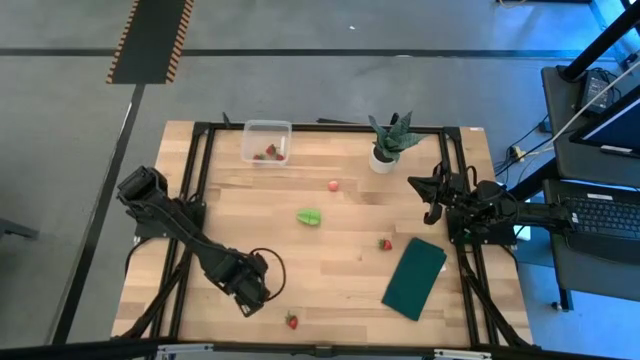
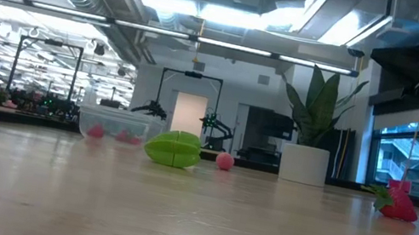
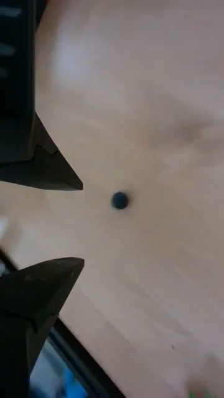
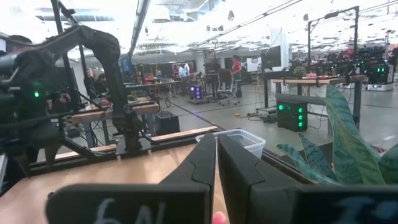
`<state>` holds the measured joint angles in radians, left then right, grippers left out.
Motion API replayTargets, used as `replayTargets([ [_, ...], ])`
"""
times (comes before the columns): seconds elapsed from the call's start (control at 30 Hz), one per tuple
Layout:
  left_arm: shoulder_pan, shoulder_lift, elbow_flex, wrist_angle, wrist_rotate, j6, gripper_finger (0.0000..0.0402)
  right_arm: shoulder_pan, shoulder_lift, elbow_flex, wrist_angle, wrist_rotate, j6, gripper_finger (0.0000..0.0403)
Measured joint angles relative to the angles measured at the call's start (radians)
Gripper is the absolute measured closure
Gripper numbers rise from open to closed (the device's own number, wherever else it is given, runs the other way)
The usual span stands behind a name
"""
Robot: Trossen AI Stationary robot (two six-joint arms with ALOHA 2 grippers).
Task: Pick and placing Produce into tupperware
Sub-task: Put the blueberry into the transparent container
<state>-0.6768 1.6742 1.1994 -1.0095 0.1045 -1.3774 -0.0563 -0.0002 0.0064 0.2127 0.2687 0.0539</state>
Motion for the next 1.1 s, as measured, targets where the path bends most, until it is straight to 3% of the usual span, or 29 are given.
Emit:
replayTargets([
  [0.17,-0.026,0.000,-0.068,0.120,0.002,-0.165,0.0223,0.000,0.000,0.000,0.003,0.000,0.020,0.0381],
  [0.43,-0.038,0.000,-0.118,0.137,-0.035,-0.317,0.0223,0.000,0.000,0.000,0.008,0.000,0.020,0.0381],
  [0.9,-0.037,0.000,-0.178,0.165,-0.030,-0.322,0.0223,0.000,0.000,0.000,0.008,0.000,0.017,0.0381],
  [1.1,-0.034,-0.001,-0.237,0.300,-0.034,-0.322,0.0223,-0.001,0.000,0.000,0.008,0.000,0.017,0.0381],
])
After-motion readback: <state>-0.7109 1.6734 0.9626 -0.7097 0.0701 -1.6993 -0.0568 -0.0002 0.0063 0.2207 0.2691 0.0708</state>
